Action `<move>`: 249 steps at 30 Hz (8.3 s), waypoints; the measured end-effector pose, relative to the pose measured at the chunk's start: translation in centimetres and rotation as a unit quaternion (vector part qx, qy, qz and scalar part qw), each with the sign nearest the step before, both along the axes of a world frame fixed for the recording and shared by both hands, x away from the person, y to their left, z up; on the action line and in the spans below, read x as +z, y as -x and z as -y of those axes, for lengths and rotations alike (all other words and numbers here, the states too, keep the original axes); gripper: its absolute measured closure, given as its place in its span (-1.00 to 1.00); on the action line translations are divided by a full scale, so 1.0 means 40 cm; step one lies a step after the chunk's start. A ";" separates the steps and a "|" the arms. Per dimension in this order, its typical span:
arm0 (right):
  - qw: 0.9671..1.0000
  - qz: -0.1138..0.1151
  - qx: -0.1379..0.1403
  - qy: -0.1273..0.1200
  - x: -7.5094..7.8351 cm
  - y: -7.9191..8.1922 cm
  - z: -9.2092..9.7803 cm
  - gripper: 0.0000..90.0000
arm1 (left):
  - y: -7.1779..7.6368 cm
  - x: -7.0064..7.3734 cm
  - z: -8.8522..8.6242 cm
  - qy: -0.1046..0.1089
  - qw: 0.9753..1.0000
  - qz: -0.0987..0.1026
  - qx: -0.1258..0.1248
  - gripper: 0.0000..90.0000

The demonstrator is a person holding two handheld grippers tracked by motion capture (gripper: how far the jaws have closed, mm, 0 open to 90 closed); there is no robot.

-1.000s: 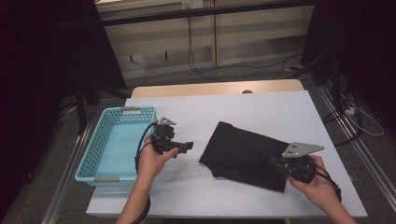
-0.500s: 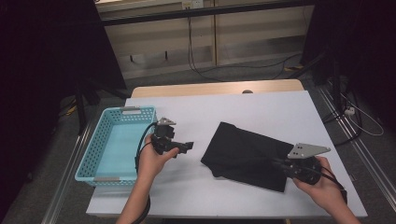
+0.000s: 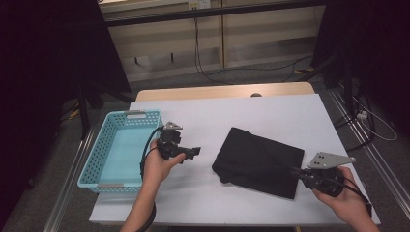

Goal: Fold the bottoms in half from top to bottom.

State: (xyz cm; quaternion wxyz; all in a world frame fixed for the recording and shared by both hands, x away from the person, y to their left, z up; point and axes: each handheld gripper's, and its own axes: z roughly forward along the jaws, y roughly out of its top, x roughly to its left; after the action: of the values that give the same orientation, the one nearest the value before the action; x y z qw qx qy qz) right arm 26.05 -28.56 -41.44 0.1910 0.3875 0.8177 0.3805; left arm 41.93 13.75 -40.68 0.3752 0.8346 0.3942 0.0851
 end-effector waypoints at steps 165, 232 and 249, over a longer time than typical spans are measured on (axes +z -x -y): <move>0.994 -0.011 -0.103 -0.044 -0.054 -0.181 -0.040 -0.63 | 0.021 -0.076 0.129 0.039 0.985 -0.160 -0.051 0.80; 0.996 -0.009 -0.081 -0.030 -0.054 -0.181 -0.073 -0.64 | -0.041 -0.078 0.063 -0.009 0.989 -0.133 0.067 0.72; 0.996 -0.008 -0.082 -0.035 -0.054 -0.181 -0.069 -0.64 | -0.155 -0.020 0.057 -0.023 0.987 -0.143 0.067 0.75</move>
State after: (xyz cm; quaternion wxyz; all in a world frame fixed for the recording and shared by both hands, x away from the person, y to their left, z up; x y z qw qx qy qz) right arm 33.29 -25.82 -43.59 0.2016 0.4628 0.7706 0.3890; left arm 48.14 11.46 -41.47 0.2889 0.8182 0.4971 -0.0007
